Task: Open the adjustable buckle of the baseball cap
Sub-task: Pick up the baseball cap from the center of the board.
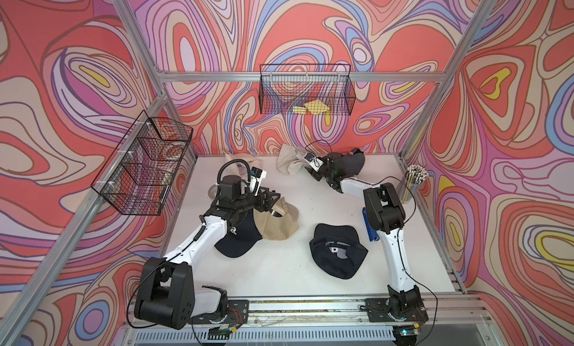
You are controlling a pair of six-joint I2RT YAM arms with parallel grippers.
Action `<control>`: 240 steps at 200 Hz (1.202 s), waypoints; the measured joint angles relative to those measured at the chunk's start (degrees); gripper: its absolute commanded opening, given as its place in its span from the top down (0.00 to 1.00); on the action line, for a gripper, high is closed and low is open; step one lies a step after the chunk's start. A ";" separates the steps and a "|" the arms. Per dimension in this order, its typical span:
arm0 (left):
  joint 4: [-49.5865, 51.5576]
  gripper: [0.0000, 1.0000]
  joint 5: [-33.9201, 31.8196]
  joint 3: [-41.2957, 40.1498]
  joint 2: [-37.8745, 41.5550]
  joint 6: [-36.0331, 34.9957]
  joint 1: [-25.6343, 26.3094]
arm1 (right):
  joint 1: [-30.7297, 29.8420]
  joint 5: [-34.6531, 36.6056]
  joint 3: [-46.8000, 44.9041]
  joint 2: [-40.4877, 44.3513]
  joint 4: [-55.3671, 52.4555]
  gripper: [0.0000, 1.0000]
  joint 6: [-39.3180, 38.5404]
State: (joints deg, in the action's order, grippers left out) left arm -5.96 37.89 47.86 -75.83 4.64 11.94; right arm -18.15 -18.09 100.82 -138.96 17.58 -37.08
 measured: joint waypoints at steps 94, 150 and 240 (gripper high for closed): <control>0.39 0.30 -0.50 0.00 0.42 -0.61 0.00 | -1.55 3.56 7.43 -5.11 -2.27 0.75 -5.05; 0.52 0.30 -0.85 0.00 1.49 -0.57 0.00 | -1.99 0.96 3.23 -3.76 2.80 1.00 -6.67; -3.02 0.31 -3.54 0.44 2.80 13.66 0.00 | -4.59 -8.50 -21.62 11.47 25.70 1.00 6.08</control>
State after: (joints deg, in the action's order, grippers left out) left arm -8.97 34.35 48.29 -73.03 18.31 11.94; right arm -22.74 -26.59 79.20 -127.48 43.29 -31.00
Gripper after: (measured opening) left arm 0.698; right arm 0.060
